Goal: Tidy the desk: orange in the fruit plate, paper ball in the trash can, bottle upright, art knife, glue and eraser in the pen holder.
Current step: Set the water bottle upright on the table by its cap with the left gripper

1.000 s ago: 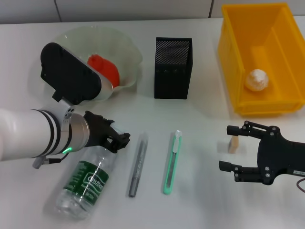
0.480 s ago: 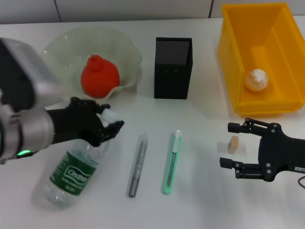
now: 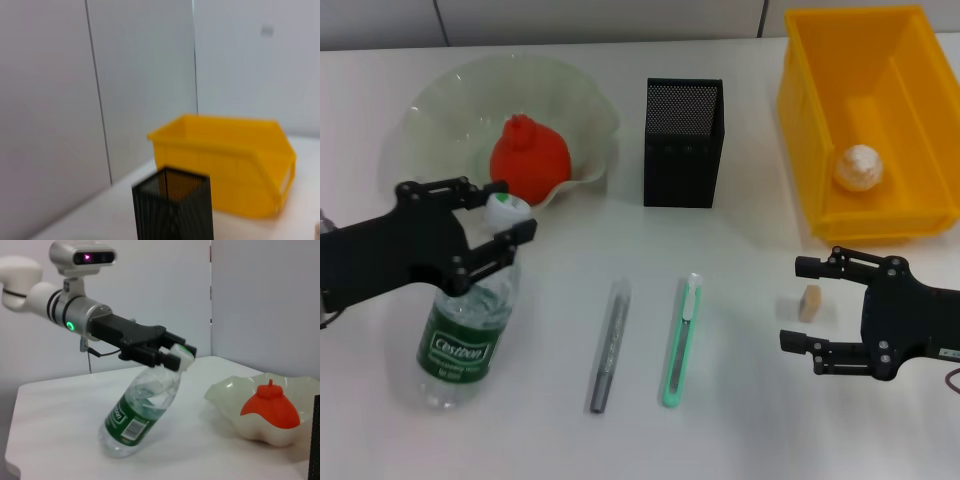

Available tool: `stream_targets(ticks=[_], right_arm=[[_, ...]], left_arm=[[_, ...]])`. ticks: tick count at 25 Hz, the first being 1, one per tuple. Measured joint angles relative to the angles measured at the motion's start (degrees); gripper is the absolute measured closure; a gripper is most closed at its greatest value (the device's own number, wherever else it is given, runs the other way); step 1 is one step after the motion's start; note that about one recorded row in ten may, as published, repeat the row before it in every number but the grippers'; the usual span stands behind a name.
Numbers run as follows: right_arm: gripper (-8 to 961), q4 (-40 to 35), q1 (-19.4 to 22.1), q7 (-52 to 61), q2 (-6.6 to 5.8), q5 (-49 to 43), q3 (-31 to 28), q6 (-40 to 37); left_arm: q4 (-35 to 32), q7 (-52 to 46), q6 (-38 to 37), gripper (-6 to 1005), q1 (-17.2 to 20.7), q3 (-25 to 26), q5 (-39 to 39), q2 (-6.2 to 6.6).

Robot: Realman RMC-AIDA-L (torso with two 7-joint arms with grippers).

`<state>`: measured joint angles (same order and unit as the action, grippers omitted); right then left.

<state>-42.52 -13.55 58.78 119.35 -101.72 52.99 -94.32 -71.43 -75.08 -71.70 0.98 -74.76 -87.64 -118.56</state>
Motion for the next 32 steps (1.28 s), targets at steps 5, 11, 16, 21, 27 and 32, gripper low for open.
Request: stream_targets(ticks=[5, 11, 16, 21, 27, 32], right_arm=[[133, -0.8, 0.0, 1.0, 0.00, 0.0, 0.0, -0.2], [133, -1.1, 0.0, 1.3, 0.00, -0.1, 0.0, -0.8], [133, -1.1, 0.0, 1.7, 0.00, -0.1, 0.0, -0.8], [133, -1.1, 0.0, 1.7, 0.00, -0.1, 0.0, -0.8], [133, -1.1, 0.1, 1.7, 0.00, -0.1, 0.0, -0.8], [133, -1.3, 0.3, 1.8, 0.00, 0.0, -0.2, -2.8]], left_arm=[[10.9, 10.3, -7.8, 526, -3.4, 7.2, 5.4, -0.01], [15.2, 14.1, -10.9, 526, -5.8, 10.6, 6.4, -0.07], [15.3, 14.8, -11.3, 526, -6.2, 11.2, 8.0, -0.01], [15.3, 15.0, -11.0, 553, -6.7, 11.4, 8.0, -0.06], [15.4, 17.1, -11.3, 715, -6.9, 11.6, 8.0, -0.14], [20.3, 26.3, -13.8, 862, -6.1, 11.7, 9.9, -0.13]])
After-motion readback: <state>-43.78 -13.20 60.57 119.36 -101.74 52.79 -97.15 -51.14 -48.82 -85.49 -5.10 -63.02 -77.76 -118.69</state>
